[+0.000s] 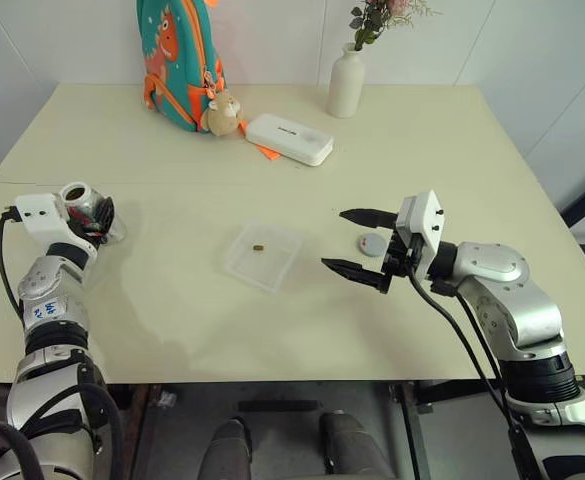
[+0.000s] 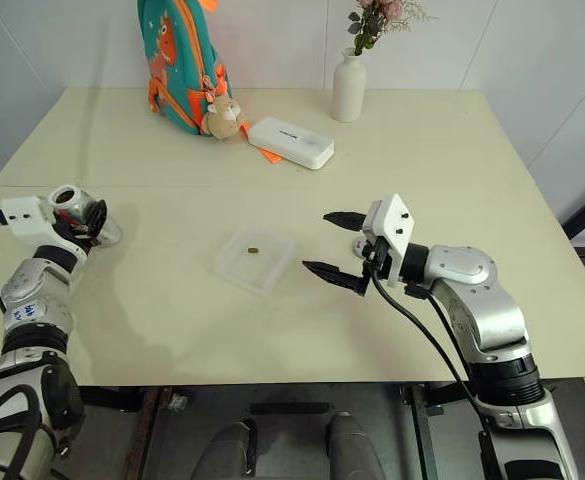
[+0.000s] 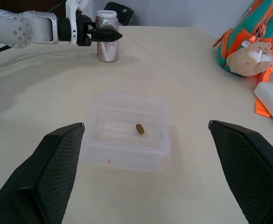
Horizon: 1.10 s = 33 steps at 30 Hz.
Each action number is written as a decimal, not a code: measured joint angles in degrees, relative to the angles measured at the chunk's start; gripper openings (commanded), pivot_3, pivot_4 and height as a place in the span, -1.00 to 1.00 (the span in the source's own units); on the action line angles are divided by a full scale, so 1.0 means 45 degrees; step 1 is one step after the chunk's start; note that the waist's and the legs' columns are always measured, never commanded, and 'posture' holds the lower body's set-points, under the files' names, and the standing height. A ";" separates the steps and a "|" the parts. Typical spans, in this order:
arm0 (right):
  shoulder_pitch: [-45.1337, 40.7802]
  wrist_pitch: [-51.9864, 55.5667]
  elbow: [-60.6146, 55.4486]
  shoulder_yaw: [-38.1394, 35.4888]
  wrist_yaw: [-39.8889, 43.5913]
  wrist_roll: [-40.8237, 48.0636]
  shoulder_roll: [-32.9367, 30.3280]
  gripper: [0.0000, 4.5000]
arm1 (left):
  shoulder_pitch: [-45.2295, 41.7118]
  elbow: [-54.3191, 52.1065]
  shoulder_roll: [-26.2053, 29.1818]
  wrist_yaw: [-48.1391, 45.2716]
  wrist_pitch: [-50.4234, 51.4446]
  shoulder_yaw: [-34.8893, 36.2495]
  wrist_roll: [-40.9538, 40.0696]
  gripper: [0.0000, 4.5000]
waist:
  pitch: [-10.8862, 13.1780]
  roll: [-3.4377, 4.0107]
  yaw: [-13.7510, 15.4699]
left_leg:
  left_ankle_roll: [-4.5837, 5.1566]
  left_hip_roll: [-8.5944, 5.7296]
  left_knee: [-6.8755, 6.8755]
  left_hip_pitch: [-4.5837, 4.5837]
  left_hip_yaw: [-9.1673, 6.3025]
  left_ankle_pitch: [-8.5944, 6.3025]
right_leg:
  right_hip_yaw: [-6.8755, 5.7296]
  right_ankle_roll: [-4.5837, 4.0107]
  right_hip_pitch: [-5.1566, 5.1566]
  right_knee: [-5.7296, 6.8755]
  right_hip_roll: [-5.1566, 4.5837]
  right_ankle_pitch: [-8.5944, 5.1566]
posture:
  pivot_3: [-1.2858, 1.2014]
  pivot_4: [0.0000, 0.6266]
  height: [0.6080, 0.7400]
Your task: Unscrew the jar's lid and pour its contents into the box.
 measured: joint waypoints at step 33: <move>-0.0340 0.0442 0.1440 -0.0227 0.1577 0.0408 -0.1051 1.00 | 0.9599 -1.5778 0.2663 -0.5107 0.5053 0.0545 -0.2411 0.99 | 0.0000 -0.0013 -0.0041 | 0.0031 0.0022 -0.0090 0.0004 0.0087 -0.0011 | 0.0028 -0.0277 0.0016 -0.0228 -0.0033 -0.0054 | 0.03 -0.52 1.00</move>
